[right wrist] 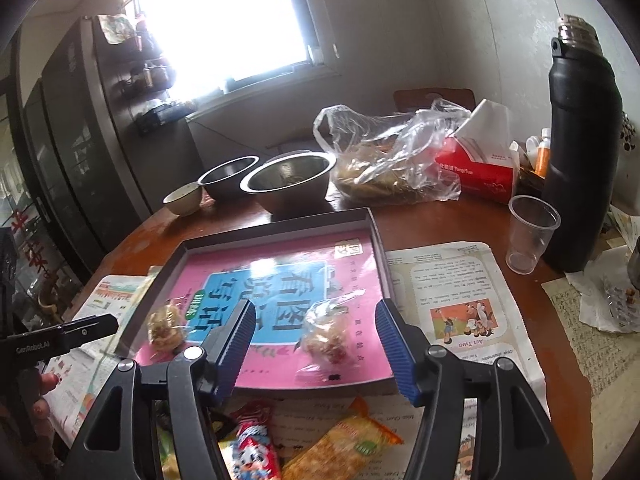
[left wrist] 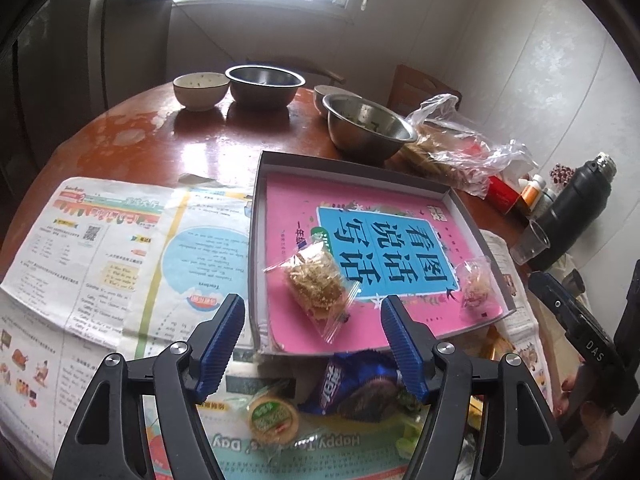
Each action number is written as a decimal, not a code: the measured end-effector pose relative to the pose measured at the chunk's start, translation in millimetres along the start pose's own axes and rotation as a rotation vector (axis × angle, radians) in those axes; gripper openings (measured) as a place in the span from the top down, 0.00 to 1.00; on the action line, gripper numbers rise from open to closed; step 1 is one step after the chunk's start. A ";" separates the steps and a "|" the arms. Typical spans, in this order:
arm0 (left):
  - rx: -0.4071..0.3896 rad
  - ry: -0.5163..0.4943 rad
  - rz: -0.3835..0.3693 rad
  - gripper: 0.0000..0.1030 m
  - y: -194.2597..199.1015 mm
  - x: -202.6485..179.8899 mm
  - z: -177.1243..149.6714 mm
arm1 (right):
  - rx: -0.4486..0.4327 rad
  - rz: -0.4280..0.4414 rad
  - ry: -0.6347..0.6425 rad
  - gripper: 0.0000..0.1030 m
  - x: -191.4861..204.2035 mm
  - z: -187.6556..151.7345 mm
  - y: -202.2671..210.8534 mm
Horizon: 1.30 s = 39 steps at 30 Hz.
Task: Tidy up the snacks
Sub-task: 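Withdraw both open tools from the box back to the snack pile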
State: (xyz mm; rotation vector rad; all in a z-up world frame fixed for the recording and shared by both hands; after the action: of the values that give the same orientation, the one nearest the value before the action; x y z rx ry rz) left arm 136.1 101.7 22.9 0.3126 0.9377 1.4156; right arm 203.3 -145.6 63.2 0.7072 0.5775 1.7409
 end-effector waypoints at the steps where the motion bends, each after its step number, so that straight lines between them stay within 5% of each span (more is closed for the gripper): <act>1: -0.001 0.000 -0.001 0.30 2.3 -0.1 -1.3 | 0.000 0.002 0.002 0.40 0.8 -0.5 2.0; 17: 0.004 -0.033 -0.032 0.30 26.3 -14.8 -24.7 | -0.001 0.030 0.031 0.40 11.1 -16.9 31.3; 39: 0.128 -0.074 -0.118 0.30 9.2 -44.3 -76.2 | 0.100 0.097 0.097 0.40 18.8 -57.8 35.2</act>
State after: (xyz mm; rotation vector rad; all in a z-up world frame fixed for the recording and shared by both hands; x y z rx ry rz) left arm 81.0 37.0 -1.9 0.3966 0.9720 1.2307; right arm 134.7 -138.4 50.3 0.7339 0.7112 1.8540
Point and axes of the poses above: each gripper's, at about its wrist camera, not at the fingertips, and y roughly against the way its jaws point, x to its left, z to its top, the point moved 2 cm from there along -y, roughly the way its jaws point, and after that the axes turned 9 degrees about -z, right-handed, at the moved point
